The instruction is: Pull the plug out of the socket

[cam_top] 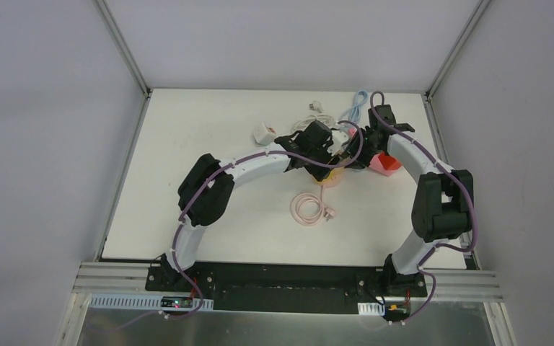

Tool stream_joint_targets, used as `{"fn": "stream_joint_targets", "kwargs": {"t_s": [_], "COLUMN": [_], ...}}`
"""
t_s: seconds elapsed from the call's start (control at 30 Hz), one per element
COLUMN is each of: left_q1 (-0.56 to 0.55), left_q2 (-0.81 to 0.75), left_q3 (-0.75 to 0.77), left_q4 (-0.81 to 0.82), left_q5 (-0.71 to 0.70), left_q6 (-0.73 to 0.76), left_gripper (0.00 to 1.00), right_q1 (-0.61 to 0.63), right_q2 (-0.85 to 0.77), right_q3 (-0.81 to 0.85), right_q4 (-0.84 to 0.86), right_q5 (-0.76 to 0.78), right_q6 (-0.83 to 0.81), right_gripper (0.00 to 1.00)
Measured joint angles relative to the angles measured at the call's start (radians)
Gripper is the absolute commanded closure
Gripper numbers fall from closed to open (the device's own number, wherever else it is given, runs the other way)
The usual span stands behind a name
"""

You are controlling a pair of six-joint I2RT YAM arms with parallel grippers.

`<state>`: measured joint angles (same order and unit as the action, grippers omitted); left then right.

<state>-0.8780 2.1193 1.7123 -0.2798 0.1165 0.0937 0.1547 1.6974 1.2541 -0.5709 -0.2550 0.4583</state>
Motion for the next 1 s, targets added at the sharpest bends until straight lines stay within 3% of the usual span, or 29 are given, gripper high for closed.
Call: {"fn": "stream_joint_targets", "kwargs": {"t_s": [0.27, 0.53, 0.77, 1.0], "left_q1": [0.001, 0.012, 0.049, 0.045], "left_q2": [-0.051, -0.11, -0.144, -0.144], "left_q3": [-0.094, -0.204, -0.279, -0.256], "left_q4": [0.081, 0.174, 0.262, 0.2], "left_q5": [-0.007, -0.028, 0.01, -0.031], "left_q6": [-0.023, -0.051, -0.128, -0.108], "left_gripper": [0.88, 1.0, 1.0, 1.0], "right_q1": [0.024, 0.106, 0.129, 0.196], "right_q2": [-0.032, -0.092, -0.103, -0.103], "right_q3": [-0.061, -0.129, -0.156, -0.143], "right_q4": [0.074, 0.183, 0.251, 0.262], "right_q5": [-0.002, 0.135, 0.149, 0.259], "right_q6": [-0.005, -0.014, -0.015, -0.05], "right_gripper": [0.61, 0.62, 0.64, 0.65]}}
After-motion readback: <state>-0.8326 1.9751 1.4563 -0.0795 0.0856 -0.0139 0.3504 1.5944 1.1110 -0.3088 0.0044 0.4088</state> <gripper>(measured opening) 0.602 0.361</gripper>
